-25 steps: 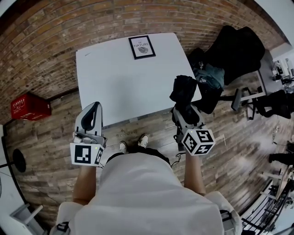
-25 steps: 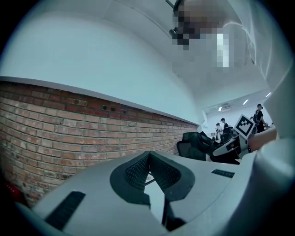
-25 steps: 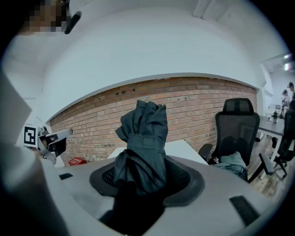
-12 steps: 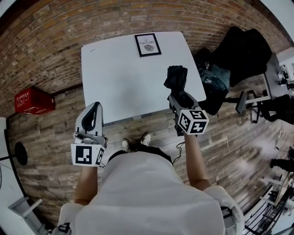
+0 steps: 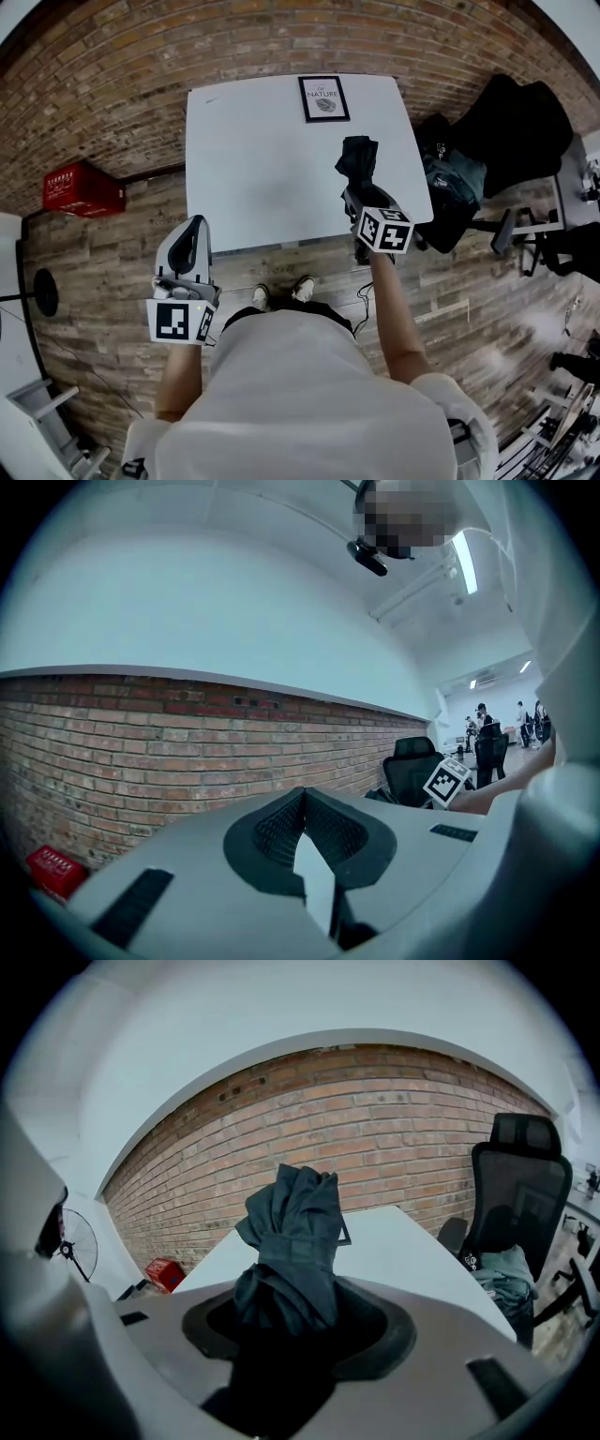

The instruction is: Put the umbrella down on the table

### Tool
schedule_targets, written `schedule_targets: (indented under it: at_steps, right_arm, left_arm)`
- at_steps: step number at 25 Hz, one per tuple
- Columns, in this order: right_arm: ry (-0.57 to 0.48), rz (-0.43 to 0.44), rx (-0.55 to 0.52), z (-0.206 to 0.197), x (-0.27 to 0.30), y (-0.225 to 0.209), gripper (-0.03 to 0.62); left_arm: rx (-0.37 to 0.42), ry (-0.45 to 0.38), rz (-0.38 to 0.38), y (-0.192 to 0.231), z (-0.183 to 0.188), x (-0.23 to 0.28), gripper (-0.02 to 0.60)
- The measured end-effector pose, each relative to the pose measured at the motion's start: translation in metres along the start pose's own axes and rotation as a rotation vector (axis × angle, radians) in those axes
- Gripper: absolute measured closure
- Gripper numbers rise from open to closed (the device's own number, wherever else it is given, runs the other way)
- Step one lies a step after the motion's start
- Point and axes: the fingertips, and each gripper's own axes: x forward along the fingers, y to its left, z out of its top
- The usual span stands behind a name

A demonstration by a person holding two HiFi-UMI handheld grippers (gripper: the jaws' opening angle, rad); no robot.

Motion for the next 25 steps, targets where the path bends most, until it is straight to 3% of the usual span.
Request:
schedule_targets:
  at_steps: [25]
  right_arm:
    - [0.187, -0.032, -0.047, -0.039, 0.119, -0.029, 0.359]
  left_arm:
    - [0.017, 0.056, 0.116, 0.006, 0.001, 0.011, 0.558]
